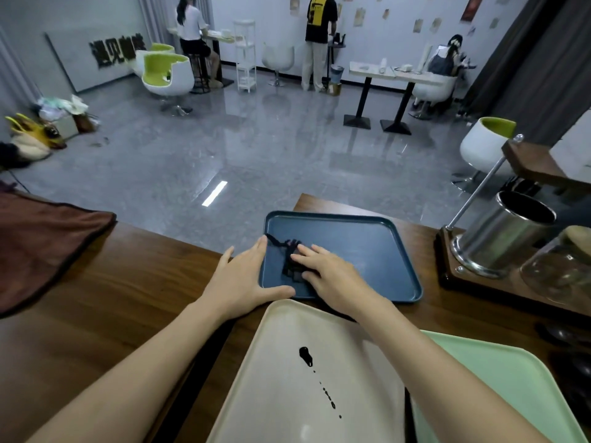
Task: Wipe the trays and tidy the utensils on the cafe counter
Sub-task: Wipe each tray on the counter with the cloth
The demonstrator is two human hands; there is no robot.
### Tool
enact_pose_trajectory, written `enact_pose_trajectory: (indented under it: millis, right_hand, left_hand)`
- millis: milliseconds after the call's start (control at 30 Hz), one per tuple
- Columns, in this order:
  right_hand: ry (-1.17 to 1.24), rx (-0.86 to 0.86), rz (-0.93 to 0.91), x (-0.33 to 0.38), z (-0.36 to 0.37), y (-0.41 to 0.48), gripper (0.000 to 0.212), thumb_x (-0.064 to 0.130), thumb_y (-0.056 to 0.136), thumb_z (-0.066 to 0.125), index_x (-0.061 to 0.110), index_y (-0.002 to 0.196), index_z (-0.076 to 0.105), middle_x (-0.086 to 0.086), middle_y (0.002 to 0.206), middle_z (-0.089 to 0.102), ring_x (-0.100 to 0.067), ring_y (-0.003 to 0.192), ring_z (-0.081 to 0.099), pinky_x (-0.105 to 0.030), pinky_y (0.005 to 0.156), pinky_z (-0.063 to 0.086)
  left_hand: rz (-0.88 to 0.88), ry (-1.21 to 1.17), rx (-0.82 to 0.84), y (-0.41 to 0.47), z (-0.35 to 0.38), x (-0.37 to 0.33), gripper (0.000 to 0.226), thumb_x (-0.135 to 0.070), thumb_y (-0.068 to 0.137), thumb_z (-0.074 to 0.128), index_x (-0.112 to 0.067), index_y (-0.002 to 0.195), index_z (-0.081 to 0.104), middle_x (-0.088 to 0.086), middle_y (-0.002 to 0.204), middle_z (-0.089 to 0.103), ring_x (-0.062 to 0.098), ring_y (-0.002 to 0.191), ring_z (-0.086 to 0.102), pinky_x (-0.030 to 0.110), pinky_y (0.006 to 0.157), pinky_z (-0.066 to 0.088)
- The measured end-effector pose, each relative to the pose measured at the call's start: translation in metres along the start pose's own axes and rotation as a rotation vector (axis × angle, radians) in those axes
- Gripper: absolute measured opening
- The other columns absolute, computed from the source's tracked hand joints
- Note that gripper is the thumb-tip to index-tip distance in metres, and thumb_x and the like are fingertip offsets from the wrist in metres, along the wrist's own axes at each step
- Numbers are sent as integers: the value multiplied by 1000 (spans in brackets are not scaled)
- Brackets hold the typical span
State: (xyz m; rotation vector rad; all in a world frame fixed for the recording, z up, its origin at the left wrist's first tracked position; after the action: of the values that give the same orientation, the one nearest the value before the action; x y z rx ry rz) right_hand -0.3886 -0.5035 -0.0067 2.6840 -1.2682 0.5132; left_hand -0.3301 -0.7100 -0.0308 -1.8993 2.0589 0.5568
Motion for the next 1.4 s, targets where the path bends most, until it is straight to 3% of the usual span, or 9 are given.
enact_pose_trajectory:
  millis: [200,300,467,700,900,967,1133,1300,1400]
  right_hand:
    - [1,-122,282,-56,-29,-53,49,24,103,54,33,150,45,12,160,35,-19,146,32,-33,110,33]
    - [-31,-111,287,-51,-33,-59,55,29,99,61,30,150,44,9,159,36,-20,144,34,-33,109,34]
    - [23,-257,251,-43,-33,-65,46,16,95,63,25,140,58,4,143,58,-27,127,50,-33,104,38]
    - [144,-313,116,-20,-38,-87,44,14,93,65,24,136,62,5,133,66,-26,122,57,-34,97,42]
    - [164,-293,-105,12,-25,-129,43,12,93,61,26,133,63,13,131,66,-20,116,58,-33,88,44]
    - [147,-270,-157,13,-19,-144,40,11,92,62,26,129,65,11,126,68,-22,111,61,-33,84,46]
    - [48,-157,-151,7,-3,-177,44,18,94,61,23,138,59,5,135,63,-26,121,56,-42,96,48]
    - [-28,-161,-72,13,-4,-185,33,23,98,55,21,131,58,5,126,63,-25,111,58,-38,79,53]
    - [-160,-198,-110,19,3,-185,21,21,96,53,19,116,58,6,117,61,-21,110,56,-32,74,41]
  left_hand:
    - [-38,65,30,-1,1,0,126,-98,69,40,-22,163,6,-4,168,22,10,150,30,49,127,6]
    - [-41,71,12,-2,2,0,124,-98,69,40,-24,163,7,-4,169,19,11,152,26,48,127,6]
    - [-116,147,-70,-14,5,-2,124,-104,66,26,-31,163,2,-5,171,3,17,157,2,50,127,3]
    - [-150,-166,-129,-75,8,-32,92,-80,88,48,-43,161,5,-10,170,9,9,156,9,43,128,11]
    - [-160,-127,10,-126,4,-56,62,-45,101,52,-49,157,25,-14,166,24,7,153,19,38,124,19]
    - [-187,-110,37,-146,7,-60,58,-44,102,51,-47,156,30,-13,166,25,7,154,16,35,121,21]
    - [-243,-12,29,-170,13,-61,55,-50,101,44,-45,155,34,-14,167,22,9,155,9,46,121,27]
    - [-309,-15,-6,-174,16,-64,55,-57,95,46,-50,150,40,-16,166,23,6,155,10,49,121,28]
    - [-330,-36,-11,-174,15,-66,53,-57,95,49,-52,148,42,-19,166,23,5,155,10,50,121,27]
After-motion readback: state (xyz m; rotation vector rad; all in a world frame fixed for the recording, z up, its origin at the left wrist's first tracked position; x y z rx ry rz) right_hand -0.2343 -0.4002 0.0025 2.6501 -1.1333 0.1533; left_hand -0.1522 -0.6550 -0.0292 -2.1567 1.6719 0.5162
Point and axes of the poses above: each hand's wrist, its own y-axis towards the middle knuckle, its own z-axis out of the palm, x = y × z, the point moved 1 cm from there along y, towards the middle knuckle
